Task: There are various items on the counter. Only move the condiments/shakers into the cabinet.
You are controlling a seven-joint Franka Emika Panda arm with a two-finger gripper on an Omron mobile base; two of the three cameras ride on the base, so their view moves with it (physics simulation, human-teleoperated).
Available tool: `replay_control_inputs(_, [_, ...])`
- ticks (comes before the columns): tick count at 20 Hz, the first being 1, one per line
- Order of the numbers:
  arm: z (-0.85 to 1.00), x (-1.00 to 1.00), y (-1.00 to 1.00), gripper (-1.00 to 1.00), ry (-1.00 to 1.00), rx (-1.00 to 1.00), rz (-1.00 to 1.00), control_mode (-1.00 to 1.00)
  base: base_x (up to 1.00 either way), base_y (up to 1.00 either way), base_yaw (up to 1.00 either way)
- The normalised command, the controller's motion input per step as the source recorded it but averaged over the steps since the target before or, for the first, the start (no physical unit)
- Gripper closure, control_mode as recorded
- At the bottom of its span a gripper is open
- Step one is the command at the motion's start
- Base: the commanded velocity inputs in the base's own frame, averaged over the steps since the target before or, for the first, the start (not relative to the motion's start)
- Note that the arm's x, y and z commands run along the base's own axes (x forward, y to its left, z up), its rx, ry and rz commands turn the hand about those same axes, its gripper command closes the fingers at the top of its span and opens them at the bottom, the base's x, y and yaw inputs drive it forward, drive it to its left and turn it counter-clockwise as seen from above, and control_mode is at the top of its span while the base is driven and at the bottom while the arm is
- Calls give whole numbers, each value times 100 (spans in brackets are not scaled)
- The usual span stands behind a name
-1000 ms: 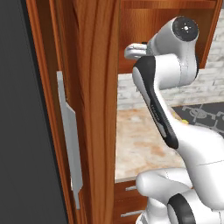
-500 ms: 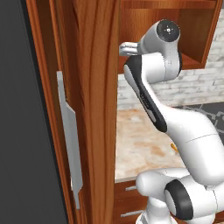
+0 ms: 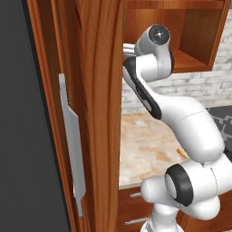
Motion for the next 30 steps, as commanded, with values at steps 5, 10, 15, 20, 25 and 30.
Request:
replay_control_inputs(5, [-15, 65, 9, 100, 0, 0, -5, -100, 0, 0, 0])
replay_control_inputs(10, [-33, 39, 9, 100, 2, -2, -3, -100, 0, 0, 0])
replay_control_inputs(15, [-6, 45, 5, 100, 0, 0, -3, -100, 0, 0, 0])
replay_control_inputs(20, [-20, 41, 0, -100, 0, -1, -3, -100, 0, 0, 0])
replay_control_inputs(25, [-10, 11, 1, -100, 0, -6, 0, -100, 0, 0, 0])
replay_control_inputs(30, [-1, -9, 0, -100, 0, 0, 0, -100, 0, 0, 0])
